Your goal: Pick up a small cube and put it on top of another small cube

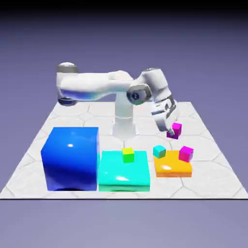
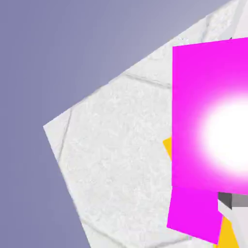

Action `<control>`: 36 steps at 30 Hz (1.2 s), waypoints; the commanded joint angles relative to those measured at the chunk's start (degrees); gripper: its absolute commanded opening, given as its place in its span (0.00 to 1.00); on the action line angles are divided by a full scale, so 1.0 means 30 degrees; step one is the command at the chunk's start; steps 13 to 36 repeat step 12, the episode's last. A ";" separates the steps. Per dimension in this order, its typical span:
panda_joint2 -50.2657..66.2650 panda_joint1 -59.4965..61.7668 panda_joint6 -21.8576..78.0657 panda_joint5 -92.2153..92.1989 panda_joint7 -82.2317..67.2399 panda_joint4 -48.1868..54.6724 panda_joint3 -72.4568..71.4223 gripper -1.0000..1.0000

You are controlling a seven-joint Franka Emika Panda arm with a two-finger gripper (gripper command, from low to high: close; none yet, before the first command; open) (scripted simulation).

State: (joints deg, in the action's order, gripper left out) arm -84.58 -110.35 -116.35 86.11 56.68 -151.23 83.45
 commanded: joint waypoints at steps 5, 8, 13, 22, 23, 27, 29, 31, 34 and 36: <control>-0.0109 -0.1982 -0.0783 0.2260 0.0335 0.0043 0.2243 0.00; -0.0389 -0.3066 -0.1497 0.4394 0.0917 0.0679 0.4318 0.00; -0.0324 -0.2813 -0.1331 0.3896 0.0781 0.0531 0.3834 1.00; -0.0324 -0.2813 -0.1331 0.3896 0.0781 0.0531 0.3834 1.00; -0.0324 -0.2813 -0.1331 0.3896 0.0781 0.0531 0.3834 1.00; -0.0324 -0.2813 -0.1331 0.3896 0.0781 0.0531 0.3834 1.00; -0.0324 -0.2813 -0.1331 0.3896 0.0781 0.0531 0.3834 1.00; -0.0324 -0.2813 -0.1331 0.3896 0.0781 0.0531 0.3834 1.00; -0.0324 -0.2813 -0.1331 0.3896 0.0781 0.0531 0.3834 1.00; -0.0324 -0.2813 -0.1331 0.3896 0.0781 0.0531 0.3834 1.00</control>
